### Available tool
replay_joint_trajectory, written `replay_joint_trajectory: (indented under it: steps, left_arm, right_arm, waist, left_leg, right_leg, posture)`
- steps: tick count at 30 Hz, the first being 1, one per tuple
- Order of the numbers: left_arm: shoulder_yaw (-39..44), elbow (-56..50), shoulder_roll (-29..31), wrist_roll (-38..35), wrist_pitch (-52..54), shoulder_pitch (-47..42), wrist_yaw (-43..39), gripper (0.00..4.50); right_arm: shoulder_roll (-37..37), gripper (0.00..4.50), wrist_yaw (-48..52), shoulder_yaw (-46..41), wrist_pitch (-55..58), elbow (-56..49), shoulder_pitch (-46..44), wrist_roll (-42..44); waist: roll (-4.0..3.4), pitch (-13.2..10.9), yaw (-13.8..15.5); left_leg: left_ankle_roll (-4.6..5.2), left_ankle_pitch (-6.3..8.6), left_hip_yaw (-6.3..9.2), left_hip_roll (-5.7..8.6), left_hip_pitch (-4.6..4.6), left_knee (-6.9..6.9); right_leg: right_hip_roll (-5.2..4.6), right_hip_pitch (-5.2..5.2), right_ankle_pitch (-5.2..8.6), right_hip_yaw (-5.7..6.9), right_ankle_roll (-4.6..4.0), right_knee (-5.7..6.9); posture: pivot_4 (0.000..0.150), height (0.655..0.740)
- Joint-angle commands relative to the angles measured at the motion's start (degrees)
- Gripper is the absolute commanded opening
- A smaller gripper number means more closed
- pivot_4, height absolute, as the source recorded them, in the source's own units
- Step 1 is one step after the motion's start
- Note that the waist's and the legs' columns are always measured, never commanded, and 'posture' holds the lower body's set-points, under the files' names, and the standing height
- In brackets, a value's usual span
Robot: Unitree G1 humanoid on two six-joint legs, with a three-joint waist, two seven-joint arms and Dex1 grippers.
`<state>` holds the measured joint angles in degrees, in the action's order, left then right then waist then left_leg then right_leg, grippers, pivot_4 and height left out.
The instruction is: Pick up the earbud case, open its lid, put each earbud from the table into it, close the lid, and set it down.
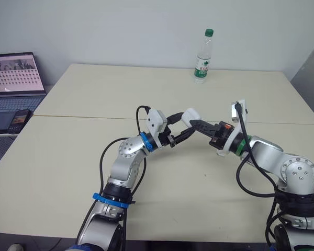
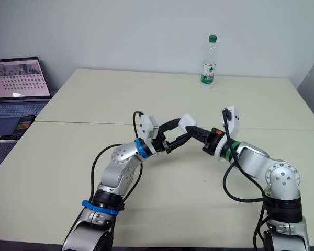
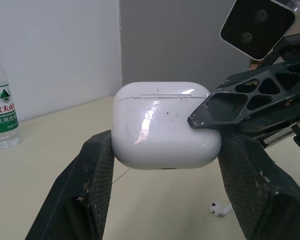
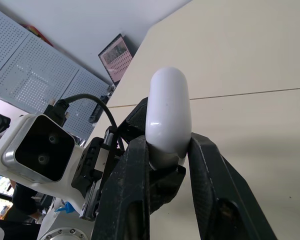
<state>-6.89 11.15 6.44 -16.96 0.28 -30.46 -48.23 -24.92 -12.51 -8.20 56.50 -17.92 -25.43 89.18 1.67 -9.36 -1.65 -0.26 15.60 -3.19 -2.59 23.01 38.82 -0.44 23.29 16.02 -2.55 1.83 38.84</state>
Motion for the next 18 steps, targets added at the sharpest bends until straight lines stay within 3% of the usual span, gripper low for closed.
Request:
replay_joint_trajectory:
  steps: [1,6,11,18]
  left_arm:
    - [-0.73,-2.04,-0.26,-1.53,1.76,0.08,-1.02,2.75]
    - [-0.84,-3.62,0.98,-2.8,4.84,0.44,-2.56,4.41]
    - [-1.44,-7.5,6.2,-5.6,12.16,1.94,-7.68,4.48]
    - [-1.72,-12.12,16.99,-15.51,30.41,2.79,-19.58,4.48]
  right_arm:
    - [-0.2,0.68,1.49,-0.4,-1.11,-1.78,-1.99,2.09]
    - [-1.32,0.68,2.22,-1.41,-1.09,-0.98,-2.28,2.02]
    - [-5.27,0.68,6.59,-2.81,-0.32,0.43,-2.3,0.12]
    - [-20.65,0.68,39.47,4.31,-2.03,-4.5,2.65,-18.69]
  waist:
    - [0.0,0.0,0.0]
    - [-0.01,0.0,-0.03]
    - [-0.01,-0.01,-0.07]
    - [-0.05,-0.05,-0.12]
  left_leg:
    - [0.0,0.0,0.0,0.0,0.0,0.0]
    - [0.0,0.0,0.01,0.0,0.01,-0.01]
    - [0.0,0.0,0.01,-0.02,0.01,-0.03]
    - [0.02,0.01,0.04,-0.03,0.02,-0.08]
  right_leg:
    - [0.0,0.0,0.0,0.0,0.0,0.0]
    - [0.0,0.01,0.0,0.01,0.0,-0.02]
    - [0.02,0.02,0.0,0.01,0.0,-0.02]
    - [0.03,0.05,0.03,0.06,0.04,-0.14]
  posture:
    - [0.15,0.7362]
    - [0.15,0.7362]
    - [0.15,0.7362]
    - [0.15,0.7362]
